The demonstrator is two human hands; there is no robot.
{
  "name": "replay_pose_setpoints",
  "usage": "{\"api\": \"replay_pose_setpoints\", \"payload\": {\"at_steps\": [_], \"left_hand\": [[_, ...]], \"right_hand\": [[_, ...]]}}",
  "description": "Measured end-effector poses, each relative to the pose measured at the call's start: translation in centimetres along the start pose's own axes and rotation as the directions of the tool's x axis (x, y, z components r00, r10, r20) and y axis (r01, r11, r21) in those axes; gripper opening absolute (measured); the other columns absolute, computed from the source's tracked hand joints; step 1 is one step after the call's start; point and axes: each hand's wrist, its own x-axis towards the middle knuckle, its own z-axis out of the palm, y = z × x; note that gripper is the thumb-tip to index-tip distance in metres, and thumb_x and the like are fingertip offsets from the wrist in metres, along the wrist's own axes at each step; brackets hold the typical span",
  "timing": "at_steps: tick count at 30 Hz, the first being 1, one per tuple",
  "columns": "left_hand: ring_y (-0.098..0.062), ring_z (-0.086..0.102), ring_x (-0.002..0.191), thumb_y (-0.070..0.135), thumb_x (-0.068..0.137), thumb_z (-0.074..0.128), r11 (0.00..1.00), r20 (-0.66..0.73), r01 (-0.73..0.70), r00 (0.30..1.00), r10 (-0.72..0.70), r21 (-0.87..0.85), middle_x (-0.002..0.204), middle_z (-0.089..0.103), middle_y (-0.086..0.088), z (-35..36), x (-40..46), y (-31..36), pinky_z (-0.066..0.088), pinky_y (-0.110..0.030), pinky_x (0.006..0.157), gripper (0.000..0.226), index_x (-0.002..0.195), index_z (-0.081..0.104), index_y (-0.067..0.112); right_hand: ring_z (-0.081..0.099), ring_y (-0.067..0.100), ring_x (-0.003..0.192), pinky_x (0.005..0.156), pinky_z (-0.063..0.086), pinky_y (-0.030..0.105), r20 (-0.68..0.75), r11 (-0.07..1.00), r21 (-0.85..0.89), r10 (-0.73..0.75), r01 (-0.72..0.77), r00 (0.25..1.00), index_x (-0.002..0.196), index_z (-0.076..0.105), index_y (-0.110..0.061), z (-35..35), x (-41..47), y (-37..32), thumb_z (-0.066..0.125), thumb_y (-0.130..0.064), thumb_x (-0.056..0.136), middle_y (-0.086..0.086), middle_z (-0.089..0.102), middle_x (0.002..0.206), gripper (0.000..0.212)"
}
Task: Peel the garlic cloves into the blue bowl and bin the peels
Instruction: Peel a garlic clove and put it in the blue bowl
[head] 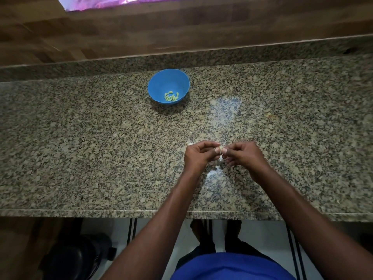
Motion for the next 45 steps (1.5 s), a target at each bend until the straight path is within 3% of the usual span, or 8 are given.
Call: {"api": "replay_pose_setpoints", "payload": {"at_steps": [5, 12, 21, 26, 29, 35, 41, 45], "left_hand": [[-0.022, 0.076, 0.082, -0.005, 0.085, 0.077, 0.999, -0.001, 0.023, 1.000, -0.023, -0.029, 0.090, 0.078, -0.014, 0.1, -0.1, 0.0, 0.064, -0.028, 0.074, 0.015, 0.097, 0.076, 0.004], [-0.031, 0.077, 0.082, 0.005, 0.087, 0.079, 0.983, -0.075, -0.032, 0.996, 0.046, 0.181, 0.087, 0.078, -0.011, -0.5, 0.8, -0.9, 0.065, -0.040, 0.076, 0.009, 0.096, 0.076, 0.008], [-0.008, 0.070, 0.064, 0.009, 0.088, 0.080, 0.901, -0.142, -0.025, 0.985, 0.095, 0.433, 0.079, 0.076, -0.003, -1.0, 1.7, -2.3, 0.055, -0.019, 0.057, 0.005, 0.091, 0.076, 0.011], [-0.004, 0.065, 0.060, 0.012, 0.091, 0.077, 0.834, -0.118, -0.081, 0.978, 0.172, 0.545, 0.075, 0.074, 0.003, -0.3, 2.0, -2.8, 0.047, -0.012, 0.053, 0.001, 0.091, 0.078, 0.012], [0.003, 0.064, 0.067, 0.012, 0.091, 0.077, 0.745, -0.062, -0.147, 0.967, 0.245, 0.650, 0.077, 0.071, 0.008, -0.1, 2.0, -2.7, 0.046, -0.005, 0.056, 0.003, 0.093, 0.079, 0.012], [-0.003, 0.065, 0.069, 0.003, 0.086, 0.075, 0.712, -0.057, -0.132, 0.970, 0.235, 0.689, 0.076, 0.069, 0.009, -0.4, 1.9, -2.9, 0.046, -0.006, 0.056, 0.016, 0.083, 0.071, 0.018], [-0.007, 0.071, 0.079, 0.007, 0.093, 0.072, 0.662, -0.019, -0.171, 0.963, 0.270, 0.729, 0.093, 0.078, 0.001, -0.7, 2.3, -3.1, 0.057, -0.017, 0.073, 0.012, 0.099, 0.080, 0.013], [-0.004, 0.065, 0.068, 0.017, 0.089, 0.077, 0.641, -0.051, -0.147, 0.959, 0.279, 0.753, 0.077, 0.070, 0.009, -0.6, 2.0, -3.2, 0.052, -0.022, 0.061, 0.002, 0.089, 0.075, 0.017]], "right_hand": [[0.069, 0.016, 0.067, 0.062, 0.057, 0.026, 0.011, 0.998, 0.034, 0.052, -0.053, 0.999, 0.097, 0.071, 0.003, -0.1, 0.2, 0.3, 0.076, -0.010, 0.089, 0.016, 0.076, 0.090, 0.016], [0.070, 0.019, 0.066, 0.064, 0.060, 0.031, -0.004, 0.999, 0.003, 0.042, -0.042, 0.999, 0.097, 0.069, 0.004, -0.5, 1.0, 0.7, 0.072, -0.011, 0.093, 0.017, 0.075, 0.089, 0.016], [0.075, 0.038, 0.066, 0.061, 0.063, 0.053, -0.096, 0.995, -0.103, -0.003, -0.007, 0.995, 0.093, 0.066, 0.001, -0.5, 2.4, 1.7, 0.072, -0.007, 0.094, 0.020, 0.074, 0.086, 0.011], [0.071, 0.036, 0.059, 0.050, 0.060, 0.041, -0.155, 0.999, -0.014, 0.045, -0.048, 0.987, 0.087, 0.061, -0.001, -0.2, 2.2, 1.4, 0.066, -0.008, 0.098, 0.020, 0.076, 0.082, 0.014], [0.073, 0.030, 0.060, 0.054, 0.061, 0.041, -0.191, 0.987, -0.157, -0.057, 0.027, 0.980, 0.090, 0.067, -0.006, -0.6, 2.5, 2.2, 0.072, -0.014, 0.095, 0.010, 0.078, 0.082, 0.011], [0.077, 0.011, 0.073, 0.077, 0.064, 0.042, -0.198, 0.964, -0.254, -0.128, 0.076, 0.972, 0.087, 0.075, -0.015, -0.9, 2.5, 2.2, 0.079, -0.023, 0.088, -0.004, 0.078, 0.078, 0.009], [0.076, 0.017, 0.069, 0.074, 0.065, 0.046, -0.184, 0.965, -0.252, -0.125, 0.076, 0.975, 0.084, 0.075, -0.014, -1.0, 2.9, 2.2, 0.081, -0.017, 0.087, 0.000, 0.077, 0.077, 0.007], [0.072, 0.016, 0.065, 0.064, 0.061, 0.033, -0.188, 0.901, -0.425, -0.181, 0.086, 0.965, 0.080, 0.074, -0.020, -0.7, 3.2, 1.7, 0.081, -0.023, 0.086, -0.004, 0.073, 0.071, 0.010]]}}
